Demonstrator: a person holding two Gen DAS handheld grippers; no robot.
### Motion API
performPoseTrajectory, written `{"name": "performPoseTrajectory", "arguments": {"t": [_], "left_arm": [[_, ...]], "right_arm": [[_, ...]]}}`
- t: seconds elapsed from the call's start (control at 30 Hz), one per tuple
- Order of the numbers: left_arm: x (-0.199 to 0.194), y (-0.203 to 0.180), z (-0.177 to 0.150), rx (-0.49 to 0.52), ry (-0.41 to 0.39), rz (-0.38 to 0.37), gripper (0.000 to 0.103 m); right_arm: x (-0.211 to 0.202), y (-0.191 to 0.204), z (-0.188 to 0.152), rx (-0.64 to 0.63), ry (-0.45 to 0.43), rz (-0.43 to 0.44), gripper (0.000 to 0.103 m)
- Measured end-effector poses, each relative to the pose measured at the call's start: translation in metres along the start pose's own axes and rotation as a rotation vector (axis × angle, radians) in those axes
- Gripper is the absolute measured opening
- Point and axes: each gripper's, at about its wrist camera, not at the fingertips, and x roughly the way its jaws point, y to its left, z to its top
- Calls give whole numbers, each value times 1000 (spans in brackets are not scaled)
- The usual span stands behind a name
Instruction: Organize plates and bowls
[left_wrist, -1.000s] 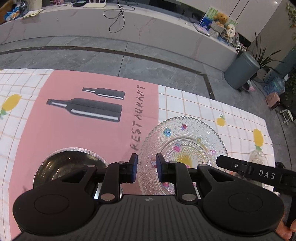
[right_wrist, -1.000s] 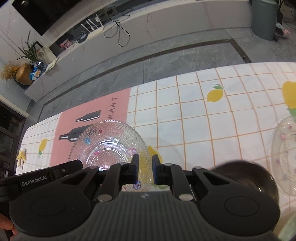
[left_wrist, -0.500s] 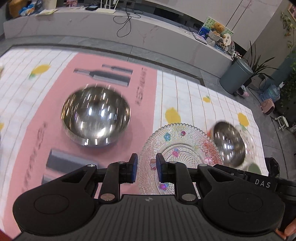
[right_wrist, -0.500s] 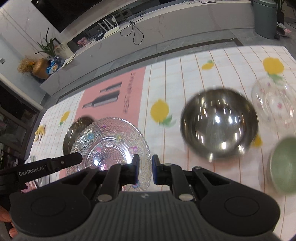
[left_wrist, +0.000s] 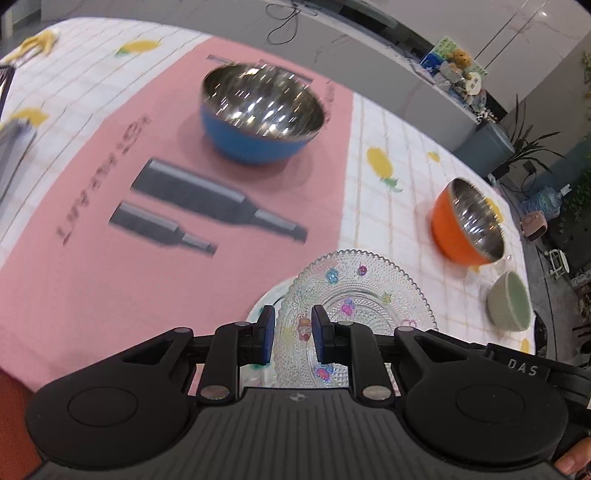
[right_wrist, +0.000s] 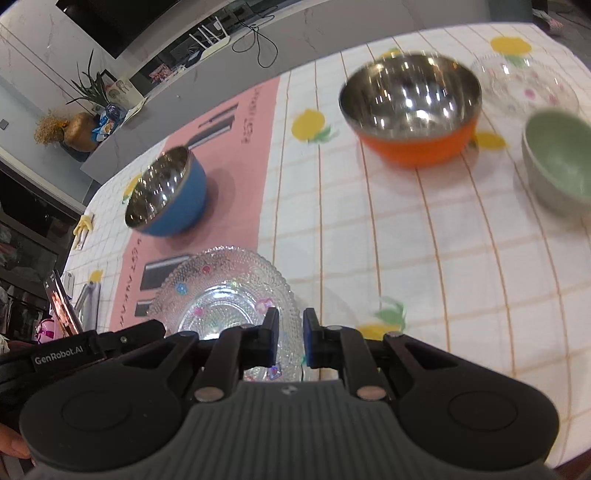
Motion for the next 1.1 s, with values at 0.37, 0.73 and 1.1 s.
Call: {"name": "performPoseTrajectory", "arguments": {"t": [0.37,0.73,1.1], "left_arm": [[6,15,-21,-18,-4,12,23],[15,11,-24,20,-22,24,23],[15,9,-23,33,-38,40,19]], "right_arm": [[15,4,-21,-45,-7,-43,12],[19,12,-22,-115,-59,-99,12],[27,5,-25,-110,-45,-101,15]]}}
